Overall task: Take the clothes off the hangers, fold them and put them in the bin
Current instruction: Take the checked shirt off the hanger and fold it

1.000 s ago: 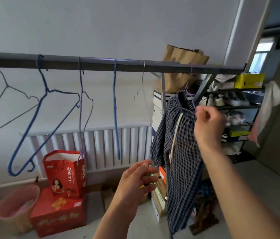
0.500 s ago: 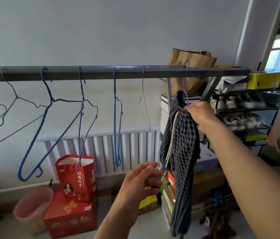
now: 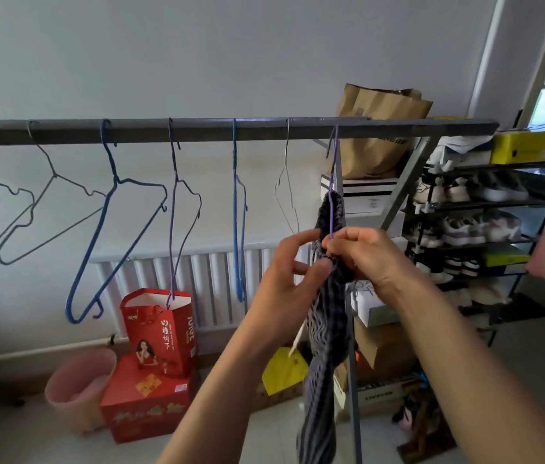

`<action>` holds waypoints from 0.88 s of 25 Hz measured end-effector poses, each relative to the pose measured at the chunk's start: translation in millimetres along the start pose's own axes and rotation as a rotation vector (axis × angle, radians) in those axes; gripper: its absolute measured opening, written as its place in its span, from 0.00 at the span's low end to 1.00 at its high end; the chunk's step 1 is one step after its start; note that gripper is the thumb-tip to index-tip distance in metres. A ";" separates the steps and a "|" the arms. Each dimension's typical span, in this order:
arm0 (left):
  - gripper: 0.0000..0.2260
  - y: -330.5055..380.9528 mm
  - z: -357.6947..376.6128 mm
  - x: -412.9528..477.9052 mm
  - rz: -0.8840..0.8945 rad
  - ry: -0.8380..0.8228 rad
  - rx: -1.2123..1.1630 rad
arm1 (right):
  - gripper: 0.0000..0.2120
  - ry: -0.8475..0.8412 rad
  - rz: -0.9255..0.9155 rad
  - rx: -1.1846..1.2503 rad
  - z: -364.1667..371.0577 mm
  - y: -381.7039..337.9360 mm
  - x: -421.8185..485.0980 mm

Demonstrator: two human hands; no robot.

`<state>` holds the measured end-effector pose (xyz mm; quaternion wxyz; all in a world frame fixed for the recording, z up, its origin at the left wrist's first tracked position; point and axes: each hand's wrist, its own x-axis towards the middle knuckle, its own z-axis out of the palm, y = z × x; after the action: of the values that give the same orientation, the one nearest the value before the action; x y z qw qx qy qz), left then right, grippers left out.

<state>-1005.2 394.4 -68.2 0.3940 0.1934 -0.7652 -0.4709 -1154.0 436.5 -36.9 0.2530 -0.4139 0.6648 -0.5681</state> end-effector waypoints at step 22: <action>0.13 14.6 -10.3 -28.1 0.114 -0.425 0.927 | 0.13 0.204 0.200 0.150 12.3 26.1 -25.3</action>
<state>-978.8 414.3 -64.7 0.1276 0.2060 -0.9661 -0.0887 -1137.5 451.3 -68.3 0.2697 -0.2659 0.6805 -0.6273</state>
